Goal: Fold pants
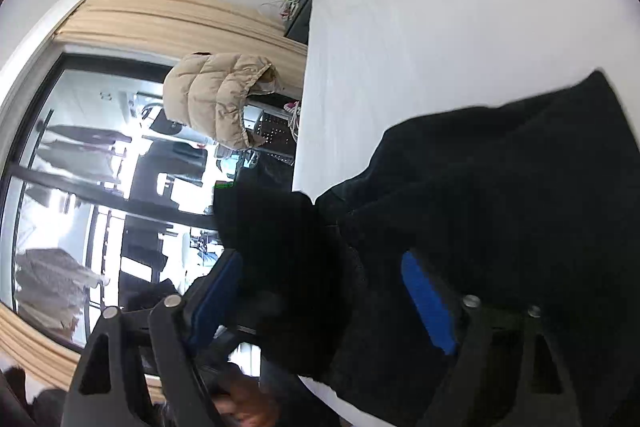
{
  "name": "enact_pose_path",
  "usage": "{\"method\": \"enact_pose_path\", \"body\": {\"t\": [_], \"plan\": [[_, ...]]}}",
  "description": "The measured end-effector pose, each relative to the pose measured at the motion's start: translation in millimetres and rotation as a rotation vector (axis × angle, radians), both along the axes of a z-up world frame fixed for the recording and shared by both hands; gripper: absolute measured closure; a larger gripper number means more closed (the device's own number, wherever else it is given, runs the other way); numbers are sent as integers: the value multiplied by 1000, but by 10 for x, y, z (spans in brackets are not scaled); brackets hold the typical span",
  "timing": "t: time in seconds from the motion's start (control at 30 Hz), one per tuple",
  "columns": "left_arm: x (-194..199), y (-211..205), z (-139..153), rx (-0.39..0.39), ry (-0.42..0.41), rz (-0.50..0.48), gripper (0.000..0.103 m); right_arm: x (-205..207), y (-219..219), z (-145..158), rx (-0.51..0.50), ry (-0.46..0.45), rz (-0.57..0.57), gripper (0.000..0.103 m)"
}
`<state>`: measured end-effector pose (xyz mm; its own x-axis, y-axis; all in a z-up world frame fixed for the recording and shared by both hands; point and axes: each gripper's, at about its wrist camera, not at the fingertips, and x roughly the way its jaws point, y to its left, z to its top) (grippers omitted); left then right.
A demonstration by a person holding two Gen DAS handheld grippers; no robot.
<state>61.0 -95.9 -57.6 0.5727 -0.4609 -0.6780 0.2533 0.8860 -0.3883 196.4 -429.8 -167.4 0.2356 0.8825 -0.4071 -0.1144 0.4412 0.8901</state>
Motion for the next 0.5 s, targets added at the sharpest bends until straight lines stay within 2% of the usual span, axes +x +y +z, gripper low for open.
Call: {"method": "enact_pose_path", "body": {"t": [0.1, 0.2, 0.3, 0.43, 0.47, 0.5], "plan": [[-70, -342, -241, 84, 30, -76, 89, -31, -74, -48, 1, 7, 15, 15], [-89, -571, -341, 191, 6, -119, 89, -100, 11, -104, -5, 28, 45, 15], [-124, -709, -361, 276, -30, -143, 89, -106, 172, -115, -37, 45, 94, 15], [-173, -959, -362, 379, -83, -180, 89, -77, 385, -49, -65, 19, 143, 15], [-207, -1004, -369, 396, -91, -187, 89, -44, 419, -33, -82, 14, 151, 15], [-235, -1043, -379, 418, -103, -196, 89, -27, 441, -18, -104, 7, 153, 20]]}}
